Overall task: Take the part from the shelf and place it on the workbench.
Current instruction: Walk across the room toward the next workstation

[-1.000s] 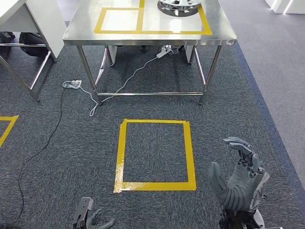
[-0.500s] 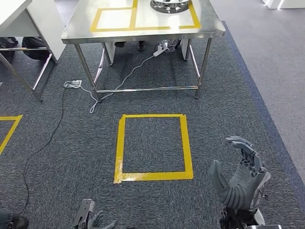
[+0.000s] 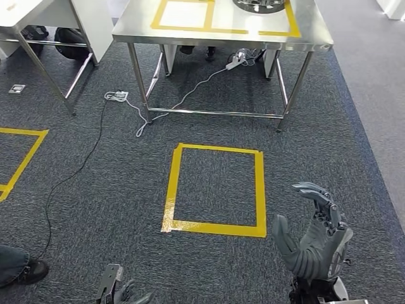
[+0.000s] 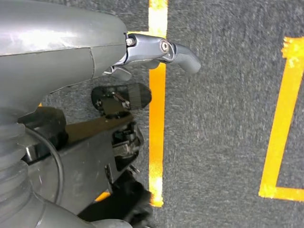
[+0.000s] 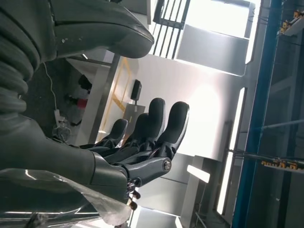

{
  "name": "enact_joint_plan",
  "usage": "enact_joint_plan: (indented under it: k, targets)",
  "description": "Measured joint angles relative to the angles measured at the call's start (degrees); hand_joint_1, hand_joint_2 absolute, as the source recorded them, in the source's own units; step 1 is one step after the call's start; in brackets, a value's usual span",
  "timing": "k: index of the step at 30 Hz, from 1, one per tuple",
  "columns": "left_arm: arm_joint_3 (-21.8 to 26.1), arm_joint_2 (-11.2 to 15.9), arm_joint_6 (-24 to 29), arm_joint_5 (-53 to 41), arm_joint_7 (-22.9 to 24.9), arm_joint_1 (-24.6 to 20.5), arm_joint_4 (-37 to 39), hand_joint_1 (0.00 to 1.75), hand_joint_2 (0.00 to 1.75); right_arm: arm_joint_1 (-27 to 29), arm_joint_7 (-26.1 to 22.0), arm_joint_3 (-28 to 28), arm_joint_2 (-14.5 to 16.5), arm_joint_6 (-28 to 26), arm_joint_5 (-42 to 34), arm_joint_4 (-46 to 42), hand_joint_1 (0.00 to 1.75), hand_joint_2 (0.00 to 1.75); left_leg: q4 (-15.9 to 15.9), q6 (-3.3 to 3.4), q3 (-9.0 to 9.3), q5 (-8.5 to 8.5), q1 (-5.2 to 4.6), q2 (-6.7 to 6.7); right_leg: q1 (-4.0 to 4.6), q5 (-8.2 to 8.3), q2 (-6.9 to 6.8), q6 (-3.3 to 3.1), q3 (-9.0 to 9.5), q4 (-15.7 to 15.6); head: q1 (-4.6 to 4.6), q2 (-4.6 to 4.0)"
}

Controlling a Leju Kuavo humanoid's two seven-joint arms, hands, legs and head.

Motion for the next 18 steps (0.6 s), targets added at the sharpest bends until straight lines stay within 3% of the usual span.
enact_joint_plan:
  k: [1,2,3,5,6,8,9,11,12,15,16,17,18]
  targets:
    - [0.0,0.0,0.0,0.0,0.0,0.0,0.0,0.0,1.75,0.1,0.0,0.0,0.0,0.0,0.0,0.0,0.79,1.75,0.0,0.0,-0.14,0.13,-0.05,-0.39,0.0,0.15,0.08,-0.03,-0.98,1.7,-0.01,0.0]
    - [0.0,0.0,0.0,0.0,0.0,0.0,0.0,0.0,1.75,0.1,0.1,0.0,0.0,-0.1,0.1,0.0,0.79,1.75,0.0,-0.04,-0.2,0.26,-0.09,-0.83,0.0,1.42,0.15,-0.1,-0.83,1.0,-0.01,0.0]
    - [0.0,0.0,0.0,0.0,0.0,0.1,0.0,0.0,1.75,0.1,0.1,0.0,0.0,-0.1,0.1,0.1,0.79,1.75,0.0,-0.12,-0.21,0.37,-0.11,-1.33,0.0,3.61,0.38,-0.24,0.47,-1.9,-0.01,0.0]
    - [0.0,0.0,0.0,0.1,0.0,0.0,0.0,0.0,1.75,0.1,0.2,0.0,0.0,-0.2,0.3,0.1,0.79,1.75,0.2,-0.43,-0.34,0.61,-0.22,-2.33,-0.09,7.52,2.13,-0.67,4.19,-10.1,-0.01,0.0]
    - [0.0,-0.1,0.0,0.1,0.0,-0.1,0.0,0.0,1.75,0.1,0.2,0.0,0.0,-0.3,0.3,0.1,0.79,1.75,0.3,-0.68,-0.58,0.76,-0.27,-2.78,-0.14,8.41,3.0,-0.89,5.52,-13.0,-0.03,0.0]
    - [0.0,-0.1,0.0,0.2,0.0,-0.1,0.0,0.0,1.75,0.1,0.2,0.1,0.0,-0.3,0.4,0.1,0.79,1.75,0.5,-1.36,-1.29,1.24,-0.29,-3.62,-0.11,8.52,3.65,-1.34,6.27,-14.8,-0.06,0.0]
    - [0.0,-0.1,0.0,0.2,0.1,0.0,0.0,0.0,1.75,0.1,0.3,0.1,0.0,-0.3,0.4,0.1,0.79,1.75,0.5,-1.71,-1.59,1.49,-0.2,-4.05,-0.15,8.68,3.23,-1.64,6.24,-14.9,-0.08,0.0]
    - [0.0,0.0,0.0,0.2,0.1,0.1,0.0,0.0,1.75,0.1,0.3,0.1,0.0,-0.3,0.4,0.1,0.79,1.75,1.8,-2.37,-2.4,0.63,-0.15,-3.63,-0.34,9.17,2.17,-2.32,6.18,-15.1,-0.23,0.0]
    - [0.0,0.0,0.0,0.2,0.2,0.1,0.0,0.0,1.75,0.1,0.3,0.2,0.0,-0.3,0.4,0.0,0.79,1.75,3.9,-2.69,-3.32,-0.82,-0.09,-2.93,-0.46,9.36,1.52,-2.59,6.17,-15.3,-0.38,0.0]
    - [0.0,0.1,0.0,0.2,0.2,0.1,0.0,0.0,1.75,0.2,0.3,0.2,0.0,-0.3,0.4,0.1,0.79,1.75,14.7,-3.56,-7.71,-6.44,0.34,-1.05,-0.39,9.45,-0.42,-2.82,5.95,-15.3,-0.66,0.0]
    - [0.0,0.1,0.0,0.2,0.2,0.1,0.0,0.0,1.75,0.2,0.3,0.2,0.0,-0.3,0.4,0.1,0.79,1.75,16.7,-3.71,-8.34,-7.01,0.48,-0.89,-0.38,9.45,-1.05,-2.81,5.89,-15.3,-0.66,0.0]
    - [0.0,0.1,0.0,0.2,0.2,0.2,0.0,0.0,1.75,0.2,0.3,0.2,0.0,-0.3,0.4,0.1,0.79,1.75,16.5,-3.78,-7.9,-6.48,0.59,-0.75,-0.38,9.44,-1.67,-2.8,5.87,-15.2,-0.66,0.0]
    - [0.0,0.1,0.0,0.2,0.2,0.2,0.0,0.0,1.75,0.2,0.3,0.2,0.0,-0.3,0.4,0.1,0.79,1.75,14.1,-3.75,-6.35,-5.0,0.67,-0.5,-0.38,9.41,-2.24,-2.75,5.93,-15.2,-0.67,0.0]
